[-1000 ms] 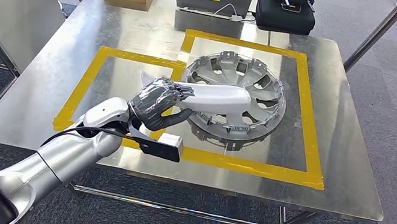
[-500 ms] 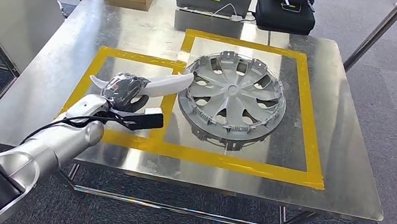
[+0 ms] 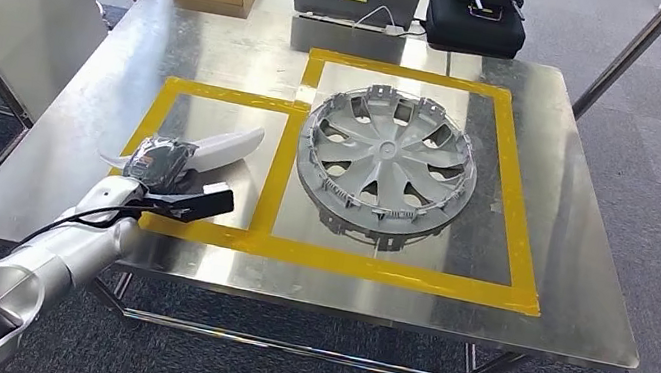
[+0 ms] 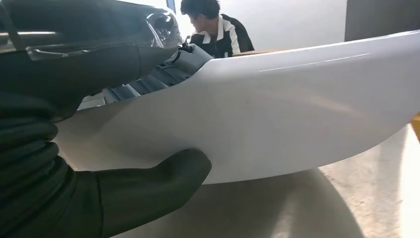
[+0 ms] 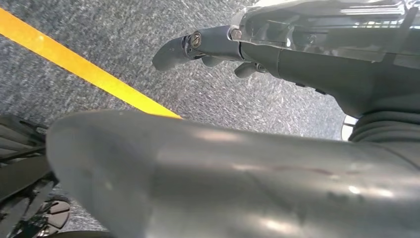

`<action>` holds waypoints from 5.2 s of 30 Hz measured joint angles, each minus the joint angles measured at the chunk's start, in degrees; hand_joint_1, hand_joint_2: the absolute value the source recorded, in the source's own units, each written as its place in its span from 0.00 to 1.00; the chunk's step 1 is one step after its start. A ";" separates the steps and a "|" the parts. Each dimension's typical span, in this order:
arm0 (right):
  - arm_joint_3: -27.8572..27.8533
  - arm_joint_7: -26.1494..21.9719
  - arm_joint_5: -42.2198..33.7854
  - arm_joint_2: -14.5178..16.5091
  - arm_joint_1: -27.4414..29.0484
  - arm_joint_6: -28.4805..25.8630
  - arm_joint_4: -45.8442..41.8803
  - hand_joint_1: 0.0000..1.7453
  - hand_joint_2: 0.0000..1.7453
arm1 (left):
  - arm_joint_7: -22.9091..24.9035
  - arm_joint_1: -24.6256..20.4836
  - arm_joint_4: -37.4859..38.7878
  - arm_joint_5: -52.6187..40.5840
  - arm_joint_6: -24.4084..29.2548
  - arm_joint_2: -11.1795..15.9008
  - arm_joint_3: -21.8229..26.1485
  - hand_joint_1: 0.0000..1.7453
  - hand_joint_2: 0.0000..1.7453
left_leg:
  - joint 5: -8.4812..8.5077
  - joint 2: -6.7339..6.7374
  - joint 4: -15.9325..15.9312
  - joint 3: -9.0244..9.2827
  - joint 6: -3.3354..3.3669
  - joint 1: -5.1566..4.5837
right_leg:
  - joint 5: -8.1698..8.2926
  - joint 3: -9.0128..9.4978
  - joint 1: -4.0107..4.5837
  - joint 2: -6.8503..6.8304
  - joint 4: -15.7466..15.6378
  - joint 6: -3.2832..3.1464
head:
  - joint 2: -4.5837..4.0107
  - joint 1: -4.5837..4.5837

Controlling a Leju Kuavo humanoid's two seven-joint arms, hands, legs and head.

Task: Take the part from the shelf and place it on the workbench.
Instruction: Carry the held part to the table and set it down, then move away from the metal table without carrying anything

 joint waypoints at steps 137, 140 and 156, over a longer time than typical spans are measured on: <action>4.13 -0.50 -1.28 2.36 -0.78 2.62 0.21 0.00 0.00 | 3.99 48.67 7.03 40.55 -25.80 -4.61 48.12 0.00 0.00 | -2.33 0.49 7.52 2.91 -3.02 1.73 | 3.13 -0.55 -0.26 -1.19 -2.05 -0.72 | 0.00 -0.19; 4.13 -0.60 -1.81 2.45 -0.97 2.43 0.17 0.00 0.00 | 4.88 48.09 7.15 40.16 -26.27 -4.47 48.11 0.00 0.00 | -4.97 0.16 -2.63 9.81 -2.26 1.63 | 4.48 -1.92 -0.16 -1.28 -1.03 0.42 | 0.00 -0.15; 4.08 0.16 -2.47 2.29 -0.68 2.53 0.18 0.00 0.00 | 6.45 48.02 7.98 40.07 -27.10 -4.55 48.79 0.00 0.00 | 4.96 1.12 -1.66 -1.41 -0.23 0.43 | -4.37 10.10 0.47 -0.47 -4.22 -0.38 | 0.00 0.26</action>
